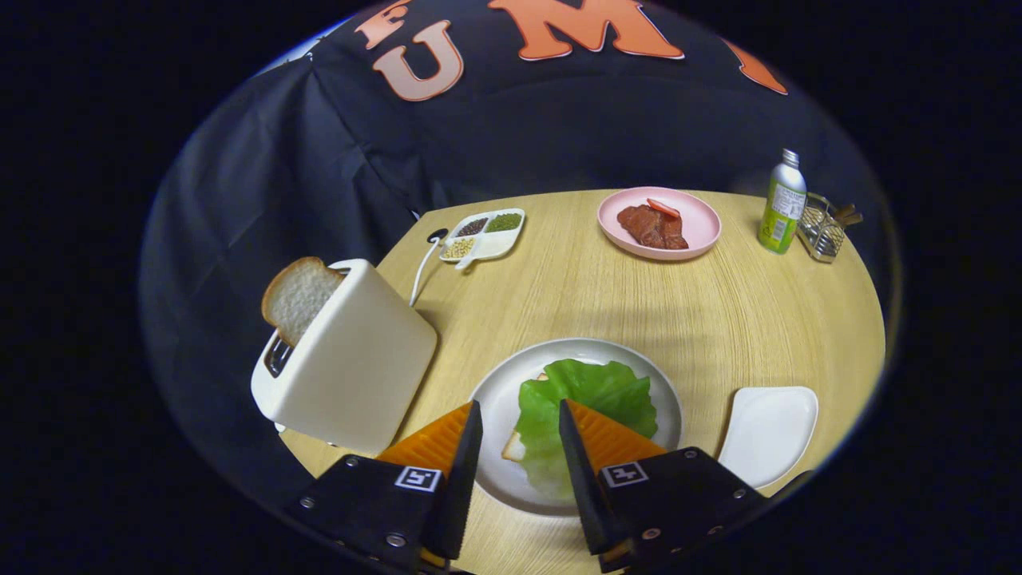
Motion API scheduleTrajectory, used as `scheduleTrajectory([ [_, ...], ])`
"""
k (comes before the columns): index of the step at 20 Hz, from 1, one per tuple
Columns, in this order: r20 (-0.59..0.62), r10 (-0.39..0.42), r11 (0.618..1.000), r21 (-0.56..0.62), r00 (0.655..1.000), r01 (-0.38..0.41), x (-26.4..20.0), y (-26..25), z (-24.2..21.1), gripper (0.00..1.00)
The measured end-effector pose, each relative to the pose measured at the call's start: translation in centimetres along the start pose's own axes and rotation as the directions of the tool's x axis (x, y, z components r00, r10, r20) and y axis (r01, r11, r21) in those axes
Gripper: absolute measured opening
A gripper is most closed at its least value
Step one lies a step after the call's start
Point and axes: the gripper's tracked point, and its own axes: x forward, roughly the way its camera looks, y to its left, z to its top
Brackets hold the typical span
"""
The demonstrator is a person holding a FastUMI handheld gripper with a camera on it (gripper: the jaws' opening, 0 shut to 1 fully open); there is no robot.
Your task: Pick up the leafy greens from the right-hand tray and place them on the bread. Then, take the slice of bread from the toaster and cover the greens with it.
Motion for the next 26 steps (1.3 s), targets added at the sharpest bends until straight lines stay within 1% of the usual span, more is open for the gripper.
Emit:
scheduleTrajectory([
  [1,-0.003,0.002,1.000,-0.007,1.000,-0.002,-0.6,0.9,0.4,0.65],
  [2,-0.005,0.012,1.000,-0.017,1.000,-0.012,-1.1,2.0,0.9,0.66],
  [5,-0.005,0.026,0.997,-0.070,1.000,-0.026,-2.2,5.1,2.7,0.67],
  [8,-0.020,0.060,0.995,-0.082,0.998,-0.061,-2.5,8.9,4.1,0.70],
  [9,-0.021,0.065,0.993,-0.097,0.998,-0.066,-2.3,9.9,4.7,0.74],
  [11,-0.015,0.059,0.989,-0.134,0.998,-0.060,-2.0,11.9,5.9,0.78],
  [14,-0.044,0.096,0.982,-0.156,0.994,-0.102,-1.4,15.8,6.3,0.81],
  [15,-0.042,0.100,0.979,-0.174,0.994,-0.106,-1.3,16.7,6.8,0.84],
  [18,-0.019,0.100,0.974,-0.203,0.995,-0.101,-0.8,19.1,8.0,0.85],
  [20,-0.035,0.107,0.975,-0.193,0.994,-0.111,-0.4,20.4,8.3,0.85],
  [23,-0.059,0.079,0.976,-0.197,0.995,-0.089,1.1,21.1,8.8,0.85],
  [26,-0.100,0.068,0.980,-0.182,0.993,-0.086,2.1,21.8,8.4,0.85],
])
